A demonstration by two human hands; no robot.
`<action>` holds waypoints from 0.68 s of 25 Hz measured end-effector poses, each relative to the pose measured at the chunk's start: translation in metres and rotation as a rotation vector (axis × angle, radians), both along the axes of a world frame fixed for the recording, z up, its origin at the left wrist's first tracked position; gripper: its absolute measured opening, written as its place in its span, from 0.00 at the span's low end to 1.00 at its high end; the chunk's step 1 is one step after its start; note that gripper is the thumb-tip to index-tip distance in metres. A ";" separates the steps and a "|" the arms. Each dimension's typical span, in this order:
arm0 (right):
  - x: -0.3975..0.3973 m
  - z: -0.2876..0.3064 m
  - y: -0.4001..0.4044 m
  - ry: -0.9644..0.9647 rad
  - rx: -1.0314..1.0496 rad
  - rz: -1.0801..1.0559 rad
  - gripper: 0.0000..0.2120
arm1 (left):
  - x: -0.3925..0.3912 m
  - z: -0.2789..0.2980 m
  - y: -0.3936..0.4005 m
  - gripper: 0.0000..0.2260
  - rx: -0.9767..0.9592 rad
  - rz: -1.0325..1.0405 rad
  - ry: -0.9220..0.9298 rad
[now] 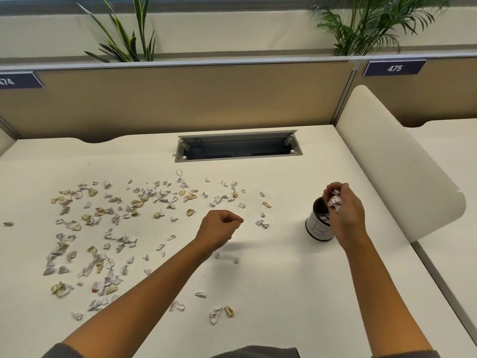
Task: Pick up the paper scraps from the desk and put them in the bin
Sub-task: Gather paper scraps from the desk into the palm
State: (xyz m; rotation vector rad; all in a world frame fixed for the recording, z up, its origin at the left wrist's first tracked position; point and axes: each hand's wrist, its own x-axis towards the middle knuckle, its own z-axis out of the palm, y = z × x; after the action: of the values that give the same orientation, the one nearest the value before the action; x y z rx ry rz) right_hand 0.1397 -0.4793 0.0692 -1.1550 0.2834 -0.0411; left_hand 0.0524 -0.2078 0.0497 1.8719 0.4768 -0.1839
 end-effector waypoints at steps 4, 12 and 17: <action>0.010 -0.006 -0.012 -0.015 -0.314 0.022 0.15 | 0.002 -0.007 0.004 0.07 -0.014 0.025 0.042; 0.005 -0.013 -0.003 -0.081 -0.534 0.021 0.15 | 0.010 -0.025 0.012 0.06 0.098 0.070 0.054; 0.005 -0.015 0.042 -0.218 -0.388 0.280 0.11 | 0.030 -0.029 0.024 0.09 0.264 0.007 0.023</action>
State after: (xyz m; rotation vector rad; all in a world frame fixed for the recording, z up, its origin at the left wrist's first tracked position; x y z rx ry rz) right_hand 0.1445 -0.4372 0.0545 -1.5525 -0.0876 0.0257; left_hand 0.0828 -0.1840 0.0204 2.1271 0.5442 -0.1429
